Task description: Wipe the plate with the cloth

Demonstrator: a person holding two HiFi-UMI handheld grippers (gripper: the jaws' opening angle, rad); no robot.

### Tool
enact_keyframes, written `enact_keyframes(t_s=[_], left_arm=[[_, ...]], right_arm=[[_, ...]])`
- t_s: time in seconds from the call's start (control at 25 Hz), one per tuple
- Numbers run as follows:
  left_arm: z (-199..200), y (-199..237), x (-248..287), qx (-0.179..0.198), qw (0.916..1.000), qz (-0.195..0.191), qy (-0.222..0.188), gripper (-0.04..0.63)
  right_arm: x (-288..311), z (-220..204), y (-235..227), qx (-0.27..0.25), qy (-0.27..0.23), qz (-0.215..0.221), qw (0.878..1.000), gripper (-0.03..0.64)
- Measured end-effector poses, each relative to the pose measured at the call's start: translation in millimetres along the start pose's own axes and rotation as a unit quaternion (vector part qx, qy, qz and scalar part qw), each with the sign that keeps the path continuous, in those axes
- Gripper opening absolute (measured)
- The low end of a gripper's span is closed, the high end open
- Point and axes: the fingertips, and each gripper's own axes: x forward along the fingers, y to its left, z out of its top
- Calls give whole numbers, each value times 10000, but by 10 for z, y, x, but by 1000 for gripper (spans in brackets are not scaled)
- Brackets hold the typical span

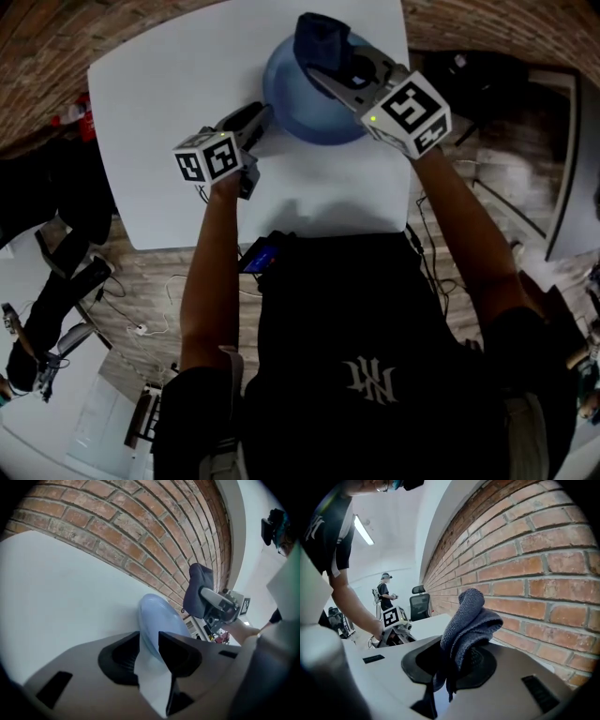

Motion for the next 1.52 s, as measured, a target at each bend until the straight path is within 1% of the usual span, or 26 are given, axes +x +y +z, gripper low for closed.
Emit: enact_keyframes(t_s=[0.08, 0.16, 0.24, 0.32, 0.36, 0.48, 0.68, 0.8, 0.88, 1.12, 1.32, 1.52], left_arm=[[10, 20, 45, -35, 10000, 44, -16, 127], [-4, 28, 90, -83, 10000, 30, 4, 135], [-16, -5, 134, -165, 9998, -53, 4, 135], [-41, -47, 183, -272, 9995, -155, 0, 135], [-54, -46, 201, -289, 9995, -147, 10, 133], [-72, 5, 222, -294, 9995, -48, 49, 100], [-50, 38, 205, -339, 9994, 88, 15, 91], [-70, 17, 212, -455, 9989, 63, -7, 85], [-71, 25, 212, -457, 9989, 121, -24, 83], [-67, 44, 203, -418, 9984, 373, -51, 75], [-77, 31, 201, -457, 9977, 501, -4, 67], [-83, 25, 202, -501, 9972, 560, 3, 63]], right_arm=[[146, -109, -48, -14, 131, 74, 9999, 75], [303, -277, -92, 56, 373, 146, 9992, 75], [460, -440, -110, 164, 662, 203, 9975, 75], [587, -537, -101, 126, 813, 210, 9964, 75], [648, -577, -87, 88, 873, 223, 9959, 75], [832, -675, -50, 43, 1054, 251, 9941, 75], [987, -804, -69, -17, 1430, 105, 9897, 75], [1023, -881, -107, -90, 1611, -11, 9869, 75], [1044, -928, -130, -146, 1704, -56, 9853, 75], [1047, -1037, -193, -542, 1893, -235, 9801, 75], [986, -1049, -251, -1046, 2078, -350, 9719, 75], [828, -1090, -474, -1042, 2253, -678, 9663, 74]])
